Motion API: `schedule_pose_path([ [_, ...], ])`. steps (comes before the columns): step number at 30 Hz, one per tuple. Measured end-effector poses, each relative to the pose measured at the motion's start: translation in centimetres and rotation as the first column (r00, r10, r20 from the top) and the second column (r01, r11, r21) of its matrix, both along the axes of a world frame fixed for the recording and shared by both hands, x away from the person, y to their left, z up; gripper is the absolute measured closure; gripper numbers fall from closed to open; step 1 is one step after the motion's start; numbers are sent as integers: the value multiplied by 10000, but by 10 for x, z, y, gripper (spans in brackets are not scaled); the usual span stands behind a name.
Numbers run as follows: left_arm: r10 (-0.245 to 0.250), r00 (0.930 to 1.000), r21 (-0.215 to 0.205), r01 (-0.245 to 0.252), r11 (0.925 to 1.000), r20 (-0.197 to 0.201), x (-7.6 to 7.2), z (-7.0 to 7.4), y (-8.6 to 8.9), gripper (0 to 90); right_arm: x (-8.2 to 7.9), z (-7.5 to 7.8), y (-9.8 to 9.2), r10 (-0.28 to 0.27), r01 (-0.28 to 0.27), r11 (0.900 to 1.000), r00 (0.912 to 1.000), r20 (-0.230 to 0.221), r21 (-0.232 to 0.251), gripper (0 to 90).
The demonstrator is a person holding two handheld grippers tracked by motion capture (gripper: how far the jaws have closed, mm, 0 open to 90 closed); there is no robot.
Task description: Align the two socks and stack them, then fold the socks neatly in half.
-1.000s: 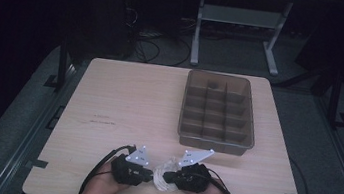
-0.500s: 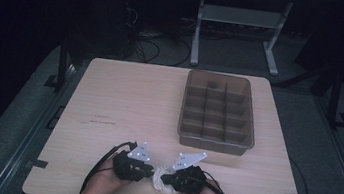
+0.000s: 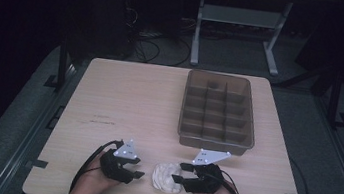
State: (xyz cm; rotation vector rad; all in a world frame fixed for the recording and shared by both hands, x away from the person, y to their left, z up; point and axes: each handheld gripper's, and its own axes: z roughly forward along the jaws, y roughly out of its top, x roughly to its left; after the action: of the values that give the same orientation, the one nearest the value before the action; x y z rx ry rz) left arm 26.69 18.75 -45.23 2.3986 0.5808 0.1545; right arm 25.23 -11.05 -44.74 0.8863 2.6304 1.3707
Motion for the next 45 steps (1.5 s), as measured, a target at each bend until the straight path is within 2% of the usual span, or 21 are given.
schedule_pose_path([
  [4, 286, 9994, -14, -286, 9996, 177, 1, -1, 11, 355, -1, -5, -7, -558, 551, 9980, 9982, -210, -324, 383],
  [10, 759, 9964, 268, -770, 9967, 386, 4, -9, 27, 253, -3, -11, -11, -778, 757, 9958, 9961, -421, -507, 388],
  [11, 803, 9961, 208, -811, 9965, 360, 5, -10, 29, 241, -3, -13, -10, -768, 742, 9957, 9959, -475, -547, 391],
  [15, 937, 9945, 104, -943, 9955, 467, 6, -12, 33, 207, -2, -17, -4, -697, 658, 9941, 9967, -425, -859, 393],
  [17, 961, 9940, -53, -960, 9954, 519, 6, -14, 35, 179, -2, -17, -2, -727, 693, 9943, 9965, -400, -805, 393],
  [22, 985, 9933, -260, -971, 9949, 602, 6, -16, 36, 159, -1, -19, 0, -743, 711, 9922, 9968, -282, -1028, 393],
  [29, 953, 9927, -472, -920, 9946, 737, 5, -19, 37, 137, 10, -20, -4, -972, 994, 9835, 9950, 216, -1512, 392],
  [31, 956, 9926, -509, -919, 9945, 748, 5, -19, 37, 136, 16, -18, -7, -1030, 1040, 9858, 9946, 143, -1316, 392],
  [35, 938, 9925, -623, -890, 9941, 789, 5, -20, 37, 134, 20, -12, -12, -1045, 1040, 9944, 9941, -277, -176, 377],
  [38, 955, 9921, -725, -897, 9933, 812, 5, -21, 37, 133, 20, -10, -7, -808, 832, 9954, 9955, -501, 476, 354],
  [41, 919, 9922, -742, -857, 9936, 838, 4, -21, 37, 134, 21, -13, 4, -564, 588, 9970, 9972, -484, 498, 328],
  [45, 886, 9924, -782, -820, 9936, 856, 4, -22, 37, 133, 20, -18, 16, -441, 440, 9990, 9985, -316, -13, 291],
])
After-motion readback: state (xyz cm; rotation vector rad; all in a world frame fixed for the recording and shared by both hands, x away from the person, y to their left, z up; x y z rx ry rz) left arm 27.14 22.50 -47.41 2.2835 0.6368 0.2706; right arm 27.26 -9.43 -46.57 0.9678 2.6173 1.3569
